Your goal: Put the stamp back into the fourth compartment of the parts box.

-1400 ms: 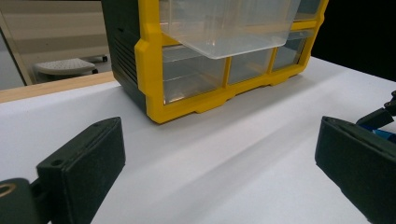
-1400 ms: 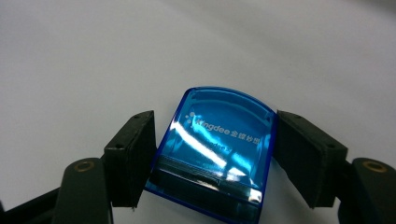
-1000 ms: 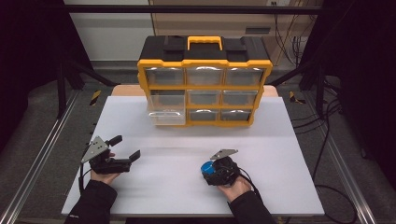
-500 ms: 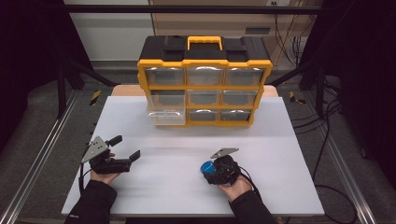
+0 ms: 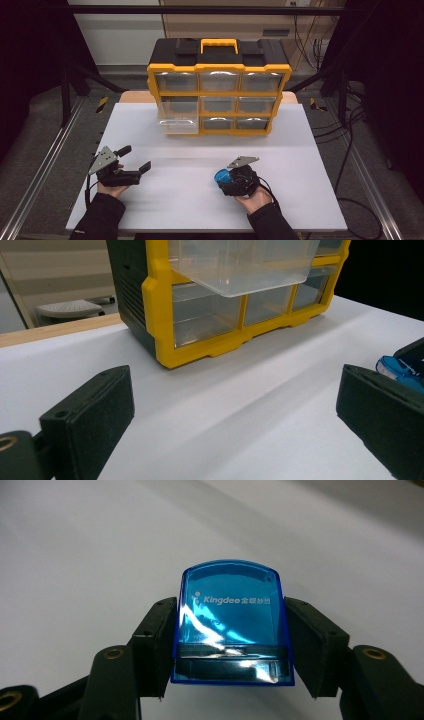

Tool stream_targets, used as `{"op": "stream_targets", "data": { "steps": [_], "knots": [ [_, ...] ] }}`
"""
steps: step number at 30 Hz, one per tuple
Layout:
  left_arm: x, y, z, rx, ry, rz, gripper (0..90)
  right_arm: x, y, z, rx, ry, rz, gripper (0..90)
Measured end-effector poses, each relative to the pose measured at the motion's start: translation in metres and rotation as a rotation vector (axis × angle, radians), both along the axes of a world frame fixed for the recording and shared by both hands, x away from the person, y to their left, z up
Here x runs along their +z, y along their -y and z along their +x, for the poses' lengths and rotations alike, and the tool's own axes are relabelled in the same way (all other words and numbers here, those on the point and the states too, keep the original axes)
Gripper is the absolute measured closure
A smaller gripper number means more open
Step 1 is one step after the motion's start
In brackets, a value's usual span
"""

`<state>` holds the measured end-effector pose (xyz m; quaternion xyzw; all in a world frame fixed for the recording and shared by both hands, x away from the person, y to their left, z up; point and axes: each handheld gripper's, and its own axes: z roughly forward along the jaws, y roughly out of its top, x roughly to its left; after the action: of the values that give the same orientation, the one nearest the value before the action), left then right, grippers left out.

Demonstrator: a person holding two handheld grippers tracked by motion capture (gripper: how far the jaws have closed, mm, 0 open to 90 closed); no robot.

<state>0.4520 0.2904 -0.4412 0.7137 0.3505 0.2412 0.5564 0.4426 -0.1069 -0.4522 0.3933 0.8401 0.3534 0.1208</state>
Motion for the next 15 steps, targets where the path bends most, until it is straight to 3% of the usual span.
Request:
{"op": "stream_targets", "data": {
  "steps": [15],
  "knots": [
    [0.000, 0.000, 0.001, 0.003, -0.002, 0.000, 1.7, 0.026, 0.008, -0.003, 0.018, 0.073, 0.053, 41.2]
  ]
}}
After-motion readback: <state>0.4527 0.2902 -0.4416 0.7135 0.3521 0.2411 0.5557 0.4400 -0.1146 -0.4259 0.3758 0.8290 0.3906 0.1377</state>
